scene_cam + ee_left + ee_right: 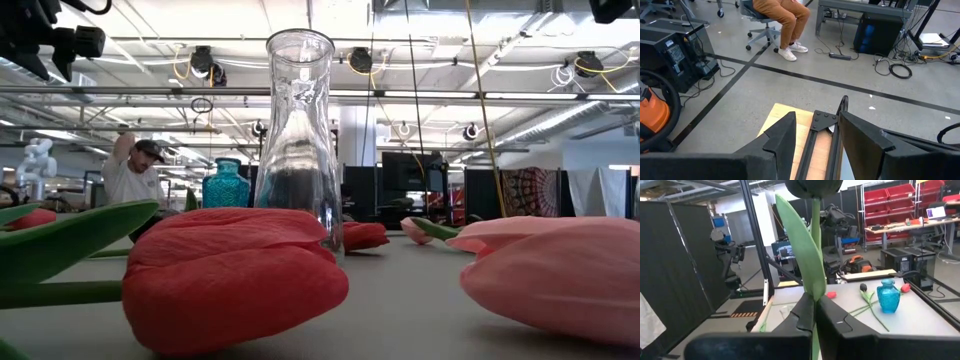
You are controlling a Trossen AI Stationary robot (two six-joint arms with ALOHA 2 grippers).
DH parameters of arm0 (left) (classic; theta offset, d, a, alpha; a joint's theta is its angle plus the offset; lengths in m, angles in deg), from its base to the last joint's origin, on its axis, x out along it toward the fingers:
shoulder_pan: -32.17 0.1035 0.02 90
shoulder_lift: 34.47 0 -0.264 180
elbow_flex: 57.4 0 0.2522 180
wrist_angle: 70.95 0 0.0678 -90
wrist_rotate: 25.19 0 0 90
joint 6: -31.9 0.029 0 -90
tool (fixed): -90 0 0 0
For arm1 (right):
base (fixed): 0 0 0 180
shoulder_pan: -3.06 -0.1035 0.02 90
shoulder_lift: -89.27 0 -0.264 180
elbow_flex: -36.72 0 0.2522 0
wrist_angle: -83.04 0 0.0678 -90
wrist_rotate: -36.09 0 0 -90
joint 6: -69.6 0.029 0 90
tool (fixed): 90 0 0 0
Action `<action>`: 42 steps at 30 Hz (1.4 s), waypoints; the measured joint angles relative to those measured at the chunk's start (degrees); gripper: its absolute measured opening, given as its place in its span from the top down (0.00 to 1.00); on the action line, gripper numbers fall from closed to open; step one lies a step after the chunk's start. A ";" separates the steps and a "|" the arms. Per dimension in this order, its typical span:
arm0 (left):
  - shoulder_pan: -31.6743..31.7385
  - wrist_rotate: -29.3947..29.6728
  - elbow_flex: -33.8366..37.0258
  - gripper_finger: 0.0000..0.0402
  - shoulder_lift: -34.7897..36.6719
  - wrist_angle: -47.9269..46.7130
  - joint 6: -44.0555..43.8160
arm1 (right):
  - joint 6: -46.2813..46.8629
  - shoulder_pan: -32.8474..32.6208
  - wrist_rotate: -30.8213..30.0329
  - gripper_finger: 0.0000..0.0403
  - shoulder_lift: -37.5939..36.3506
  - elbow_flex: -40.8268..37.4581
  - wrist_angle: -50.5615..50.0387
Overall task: Sort flowers into vase by color
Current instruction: Put the black flower into the right transparent vase
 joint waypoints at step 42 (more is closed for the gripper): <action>-0.02 0.02 0.00 0.61 0.00 0.02 0.00 | -2.63 0.00 -0.42 0.73 0.00 -3.85 -1.89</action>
